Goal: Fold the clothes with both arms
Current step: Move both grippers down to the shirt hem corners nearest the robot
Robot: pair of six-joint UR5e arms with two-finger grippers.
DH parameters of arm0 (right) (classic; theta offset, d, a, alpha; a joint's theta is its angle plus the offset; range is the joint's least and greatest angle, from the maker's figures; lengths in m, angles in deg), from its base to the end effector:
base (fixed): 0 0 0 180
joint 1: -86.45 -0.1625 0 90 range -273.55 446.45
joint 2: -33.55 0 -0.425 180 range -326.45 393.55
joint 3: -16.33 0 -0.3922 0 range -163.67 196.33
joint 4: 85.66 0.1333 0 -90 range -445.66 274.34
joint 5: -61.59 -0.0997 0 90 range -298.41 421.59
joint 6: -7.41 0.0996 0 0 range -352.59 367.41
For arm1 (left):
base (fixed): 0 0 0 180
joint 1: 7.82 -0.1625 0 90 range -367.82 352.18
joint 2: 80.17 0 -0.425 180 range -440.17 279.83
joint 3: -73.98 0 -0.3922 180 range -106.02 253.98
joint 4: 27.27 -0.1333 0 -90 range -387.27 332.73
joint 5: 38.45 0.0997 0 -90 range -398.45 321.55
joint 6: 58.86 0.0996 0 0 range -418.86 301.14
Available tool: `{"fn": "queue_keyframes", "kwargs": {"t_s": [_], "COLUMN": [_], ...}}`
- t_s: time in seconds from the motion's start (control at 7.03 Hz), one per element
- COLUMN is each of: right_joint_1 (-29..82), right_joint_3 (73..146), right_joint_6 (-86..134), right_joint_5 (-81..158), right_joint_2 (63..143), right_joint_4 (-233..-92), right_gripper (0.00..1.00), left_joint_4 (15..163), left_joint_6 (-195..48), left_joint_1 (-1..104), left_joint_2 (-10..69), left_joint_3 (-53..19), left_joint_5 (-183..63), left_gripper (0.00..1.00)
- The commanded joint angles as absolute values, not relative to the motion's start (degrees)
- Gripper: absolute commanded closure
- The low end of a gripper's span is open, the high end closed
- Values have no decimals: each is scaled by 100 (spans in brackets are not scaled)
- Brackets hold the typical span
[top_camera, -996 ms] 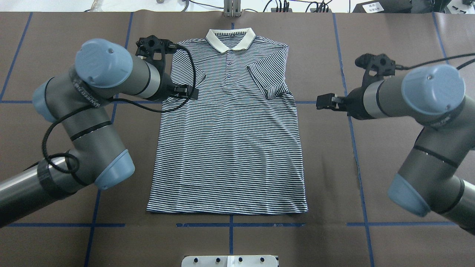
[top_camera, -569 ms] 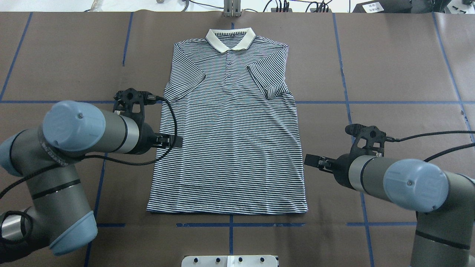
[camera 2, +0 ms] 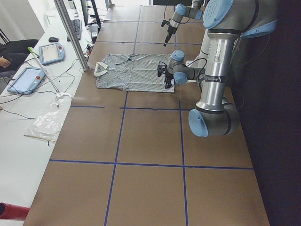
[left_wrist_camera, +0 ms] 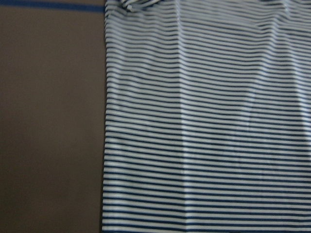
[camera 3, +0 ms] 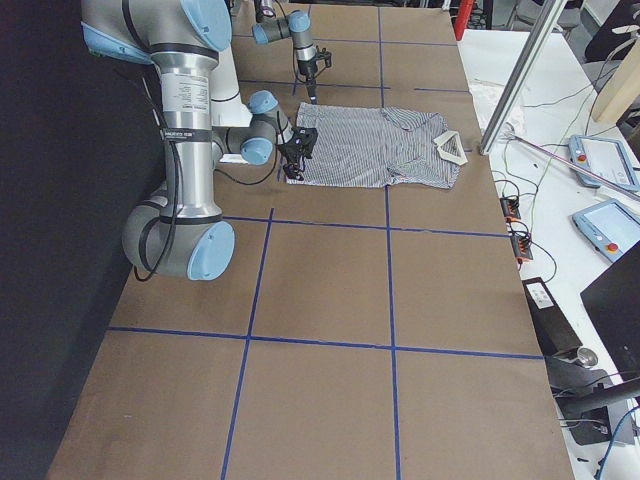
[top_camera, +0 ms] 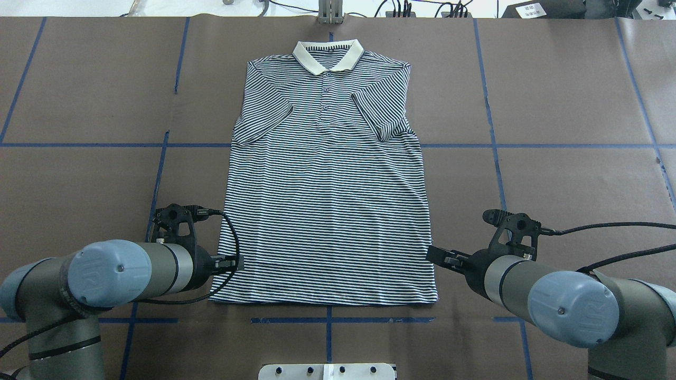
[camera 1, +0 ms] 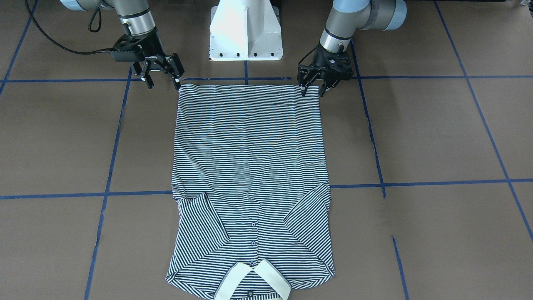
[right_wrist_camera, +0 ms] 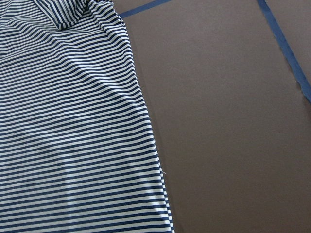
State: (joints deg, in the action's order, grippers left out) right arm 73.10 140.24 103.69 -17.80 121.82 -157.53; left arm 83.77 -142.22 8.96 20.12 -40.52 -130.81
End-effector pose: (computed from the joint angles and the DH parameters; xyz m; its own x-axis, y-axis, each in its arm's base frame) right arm -0.4218 -0.2559 0.3362 0.5310 0.2365 0.8137 -0.4321 0.9016 0.0199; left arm 0.4762 -0.2785 0.3303 0.5637 -0.0493 -0.8245 0.1919 0.9787 0.0727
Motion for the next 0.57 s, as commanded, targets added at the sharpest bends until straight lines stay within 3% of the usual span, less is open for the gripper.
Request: {"fn": "queue_keyframes", "kwargs": {"t_s": [0.0,0.43], "right_joint_1": [7318,7327], "right_joint_3": [14025,14025], "right_joint_6": [10382,10391], "right_joint_5": [-1760,-1751], "right_joint_2": [12171,12171], "right_joint_4": [-15756,-15756], "right_gripper": [3,2], "left_joint_4": [8382,8382], "left_joint_6": [-14428,-14429], "left_joint_1": [590,474], "left_joint_2": [1881,1862], "left_joint_3": [-4054,-4037], "left_joint_5": [-13038,-13038], "left_gripper": [37,41]}}
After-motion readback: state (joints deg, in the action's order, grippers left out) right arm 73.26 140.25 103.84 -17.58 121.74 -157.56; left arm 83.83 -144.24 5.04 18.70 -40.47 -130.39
